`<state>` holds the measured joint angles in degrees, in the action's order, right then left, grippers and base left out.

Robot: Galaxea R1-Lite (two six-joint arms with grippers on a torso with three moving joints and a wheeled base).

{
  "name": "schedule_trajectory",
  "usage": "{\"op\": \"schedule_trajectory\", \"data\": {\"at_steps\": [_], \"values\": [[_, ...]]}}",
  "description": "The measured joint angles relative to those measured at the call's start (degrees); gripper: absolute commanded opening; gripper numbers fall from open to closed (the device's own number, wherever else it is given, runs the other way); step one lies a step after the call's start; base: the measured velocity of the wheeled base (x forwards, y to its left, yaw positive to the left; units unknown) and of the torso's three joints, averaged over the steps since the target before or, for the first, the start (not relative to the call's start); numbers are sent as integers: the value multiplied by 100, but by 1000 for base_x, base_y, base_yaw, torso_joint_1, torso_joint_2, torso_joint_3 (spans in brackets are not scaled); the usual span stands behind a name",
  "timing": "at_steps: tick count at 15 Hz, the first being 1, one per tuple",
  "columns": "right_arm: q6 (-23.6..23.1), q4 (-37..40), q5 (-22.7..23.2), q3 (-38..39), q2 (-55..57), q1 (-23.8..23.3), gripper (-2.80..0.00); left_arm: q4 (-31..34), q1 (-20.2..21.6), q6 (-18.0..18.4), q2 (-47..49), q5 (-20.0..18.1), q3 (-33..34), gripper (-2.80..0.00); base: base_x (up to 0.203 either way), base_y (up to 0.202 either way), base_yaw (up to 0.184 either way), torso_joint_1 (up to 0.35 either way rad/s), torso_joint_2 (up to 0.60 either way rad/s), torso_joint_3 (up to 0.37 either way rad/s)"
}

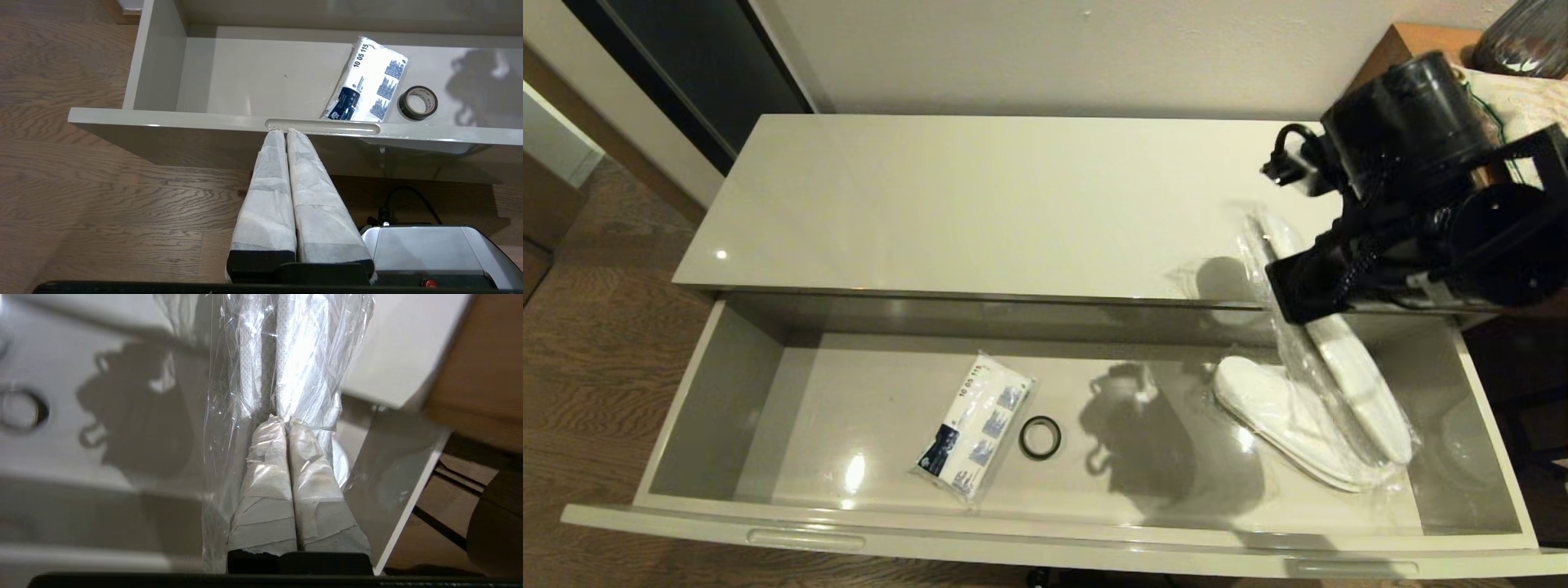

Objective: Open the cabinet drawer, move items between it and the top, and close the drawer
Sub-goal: Place the disposable slippers on the table

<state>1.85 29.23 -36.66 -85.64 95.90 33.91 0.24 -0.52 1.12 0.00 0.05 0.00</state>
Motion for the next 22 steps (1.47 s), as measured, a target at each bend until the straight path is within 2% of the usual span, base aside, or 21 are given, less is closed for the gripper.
{"op": "schedule_trajectory", "data": {"at_steps": [4,6,9,11,13,14,15,16,22], "values": [[-82,-35,-39,-1683,980,-683,-280,5,0,0,0,2,0,-280,0,0,0,0,0,0],[-320,-462,-167,-2303,1674,-938,-280,5,0,0,0,2,0,-280,0,0,0,0,0,0],[-1059,-2066,-481,-2582,2493,-1249,-280,2,0,3,0,2,0,-280,0,0,0,0,0,0],[-1654,-3039,-504,-2621,2778,-1440,-280,0,0,0,0,2,0,-280,0,0,0,0,0,0],[-2103,-3601,-476,-2629,2894,-1604,-280,2,1,0,0,2,0,-280,0,0,0,0,0,0],[-2158,-3609,-476,-2632,2907,-1633,-280,0,1,1,0,2,0,-280,0,0,0,0,0,0],[-2189,-3599,-484,-2634,2907,-1650,-216,2,1,1,0,2,0,-280,0,0,0,0,0,0],[-2264,-3549,-501,-2635,2895,-1666,0,2,0,2,0,5,0,-280,0,0,0,0,0,0],[-2292,-3529,-503,-2615,2788,-1697,0,2,1,-2,0,2,0,-280,0,0,0,0,0,0]]}}
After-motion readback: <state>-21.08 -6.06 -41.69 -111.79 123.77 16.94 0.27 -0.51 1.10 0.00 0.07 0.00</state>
